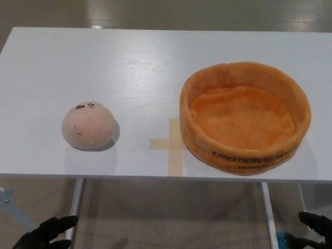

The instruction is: Use the left hand to pick up the pink round toy on the left and place it inside the orange plate on the desk.

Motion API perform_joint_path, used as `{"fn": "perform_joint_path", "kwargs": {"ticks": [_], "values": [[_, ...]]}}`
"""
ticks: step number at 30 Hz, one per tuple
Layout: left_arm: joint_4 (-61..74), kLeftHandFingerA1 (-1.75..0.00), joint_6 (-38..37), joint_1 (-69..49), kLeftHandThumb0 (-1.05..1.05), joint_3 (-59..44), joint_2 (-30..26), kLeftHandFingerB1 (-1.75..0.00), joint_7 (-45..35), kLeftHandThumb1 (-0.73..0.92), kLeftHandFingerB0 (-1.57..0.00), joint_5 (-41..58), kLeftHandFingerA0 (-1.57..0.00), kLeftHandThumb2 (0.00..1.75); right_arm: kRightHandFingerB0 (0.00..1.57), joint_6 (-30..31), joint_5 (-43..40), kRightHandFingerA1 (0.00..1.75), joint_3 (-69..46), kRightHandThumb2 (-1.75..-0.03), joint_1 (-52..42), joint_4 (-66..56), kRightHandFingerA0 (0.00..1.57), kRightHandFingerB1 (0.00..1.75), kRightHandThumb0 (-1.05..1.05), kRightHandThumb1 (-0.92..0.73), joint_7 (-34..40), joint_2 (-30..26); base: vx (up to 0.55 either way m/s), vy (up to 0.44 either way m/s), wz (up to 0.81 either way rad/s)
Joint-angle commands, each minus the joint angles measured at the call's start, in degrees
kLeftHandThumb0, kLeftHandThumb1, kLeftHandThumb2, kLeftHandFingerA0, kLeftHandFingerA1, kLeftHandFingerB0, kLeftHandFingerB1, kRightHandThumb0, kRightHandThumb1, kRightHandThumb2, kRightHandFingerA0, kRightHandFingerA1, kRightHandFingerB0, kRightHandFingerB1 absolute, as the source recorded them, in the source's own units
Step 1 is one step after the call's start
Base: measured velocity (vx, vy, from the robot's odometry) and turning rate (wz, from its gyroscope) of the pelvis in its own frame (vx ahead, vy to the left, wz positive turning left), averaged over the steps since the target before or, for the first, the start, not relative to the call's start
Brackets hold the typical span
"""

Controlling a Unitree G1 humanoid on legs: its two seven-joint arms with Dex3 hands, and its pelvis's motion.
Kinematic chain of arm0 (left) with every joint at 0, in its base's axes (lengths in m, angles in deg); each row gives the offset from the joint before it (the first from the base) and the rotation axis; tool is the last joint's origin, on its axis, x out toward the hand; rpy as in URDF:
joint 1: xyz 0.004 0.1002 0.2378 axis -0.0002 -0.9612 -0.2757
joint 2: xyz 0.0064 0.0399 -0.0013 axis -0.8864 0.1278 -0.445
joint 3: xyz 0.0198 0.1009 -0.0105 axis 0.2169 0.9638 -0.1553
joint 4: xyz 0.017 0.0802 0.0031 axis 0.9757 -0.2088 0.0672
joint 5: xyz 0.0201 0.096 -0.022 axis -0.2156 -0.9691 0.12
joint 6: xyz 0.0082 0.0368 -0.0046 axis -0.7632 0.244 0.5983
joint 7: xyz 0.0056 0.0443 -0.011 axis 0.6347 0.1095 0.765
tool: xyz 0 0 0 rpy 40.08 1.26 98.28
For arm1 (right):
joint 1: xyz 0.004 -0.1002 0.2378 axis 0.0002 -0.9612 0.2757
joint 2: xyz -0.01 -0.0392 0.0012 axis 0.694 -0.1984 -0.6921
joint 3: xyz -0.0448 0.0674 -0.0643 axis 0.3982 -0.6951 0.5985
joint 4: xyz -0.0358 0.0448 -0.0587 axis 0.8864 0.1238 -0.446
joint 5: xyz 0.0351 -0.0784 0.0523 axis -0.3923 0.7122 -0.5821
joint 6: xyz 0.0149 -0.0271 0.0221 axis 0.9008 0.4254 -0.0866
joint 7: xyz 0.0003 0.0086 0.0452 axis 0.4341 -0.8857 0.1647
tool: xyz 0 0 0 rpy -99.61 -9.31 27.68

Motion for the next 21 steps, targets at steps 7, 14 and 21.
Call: {"fn": "perform_joint_path", "kwargs": {"ticks": [7, 14, 21], "values": [[42.06, -0.39, 1.29, -17.19, -0.38, 3.93, -14.65, -0.38, -25.71, 0.47, -0.30, 13.97, -0.24, 0.64, 0.51, -1.04, -0.28, 0.46, 0.18, -0.55, 0.75, 0.81, 0.55, 0.41, -0.21, -0.52, 0.61, -0.78, 0.00, 0.000, 0.00], [55.40, -0.43, -2.52, -14.19, -0.39, 2.04, -21.05, -0.41, -33.04, 0.50, -0.27, 24.28, -0.24, 0.67, 0.51, -0.74, -0.42, 0.46, 0.16, -0.55, 1.16, 0.58, 0.55, 0.41, -0.17, -0.53, 0.55, -0.52, 0.00, 0.000, 0.00], [63.33, -0.40, 1.81, -7.67, -0.29, -3.00, -17.71, -0.37, -26.76, 0.50, -0.22, 33.70, -0.16, 0.60, 0.50, -0.53, -0.56, 0.50, 0.04, -0.61, 1.62, 0.67, 0.53, 0.46, -0.23, -0.48, 0.56, -0.33, 0.00, 0.000, 0.00]]}}
